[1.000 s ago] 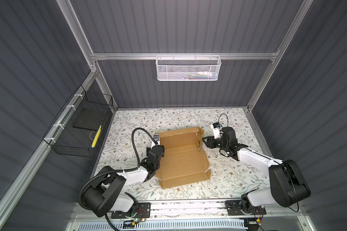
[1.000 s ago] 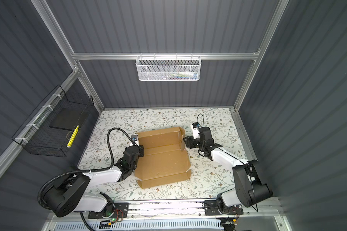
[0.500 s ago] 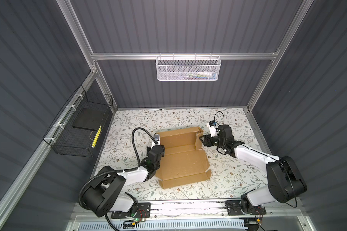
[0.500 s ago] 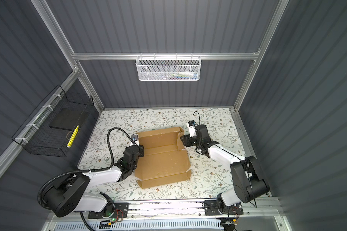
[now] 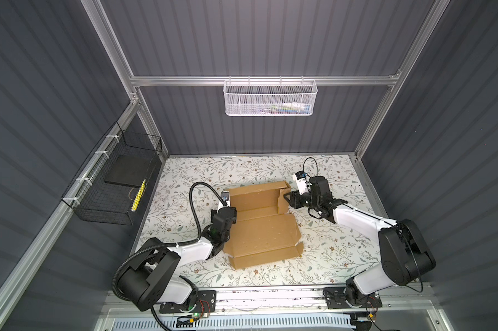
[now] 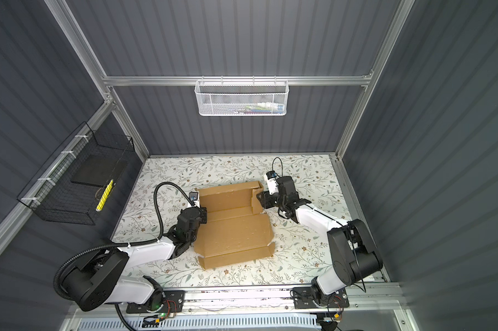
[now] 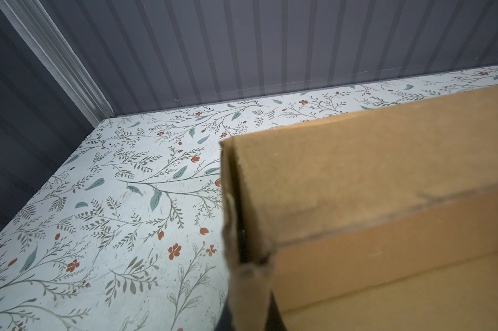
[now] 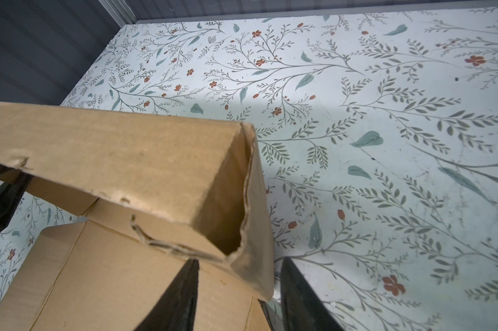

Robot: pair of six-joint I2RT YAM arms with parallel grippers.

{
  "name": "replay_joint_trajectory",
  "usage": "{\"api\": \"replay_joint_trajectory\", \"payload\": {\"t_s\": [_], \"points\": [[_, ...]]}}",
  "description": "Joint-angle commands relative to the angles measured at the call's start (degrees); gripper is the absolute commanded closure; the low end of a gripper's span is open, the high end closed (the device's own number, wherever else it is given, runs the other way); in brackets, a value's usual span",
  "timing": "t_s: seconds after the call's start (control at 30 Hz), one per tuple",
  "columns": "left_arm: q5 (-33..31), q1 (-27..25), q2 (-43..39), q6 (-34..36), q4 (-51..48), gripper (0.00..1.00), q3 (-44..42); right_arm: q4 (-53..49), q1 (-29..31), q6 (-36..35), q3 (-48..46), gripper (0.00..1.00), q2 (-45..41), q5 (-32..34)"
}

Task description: Fold the paper box

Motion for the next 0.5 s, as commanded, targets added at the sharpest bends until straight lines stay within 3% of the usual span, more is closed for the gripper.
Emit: {"api": "replay_joint_trajectory", "payload": {"t_s": [0.0,0.47], "points": [[1.1,0.2,0.0,0.3,-0.2,1.0,1.7,-0.7,0.7,-0.8,2.0,0.53,1.2,0.4],[2.7,0.2,1.3,-1.1,-0.6,1.0,2.8,-0.7,4.0,-1.3,3.9,0.57,4.1,3.8]]}}
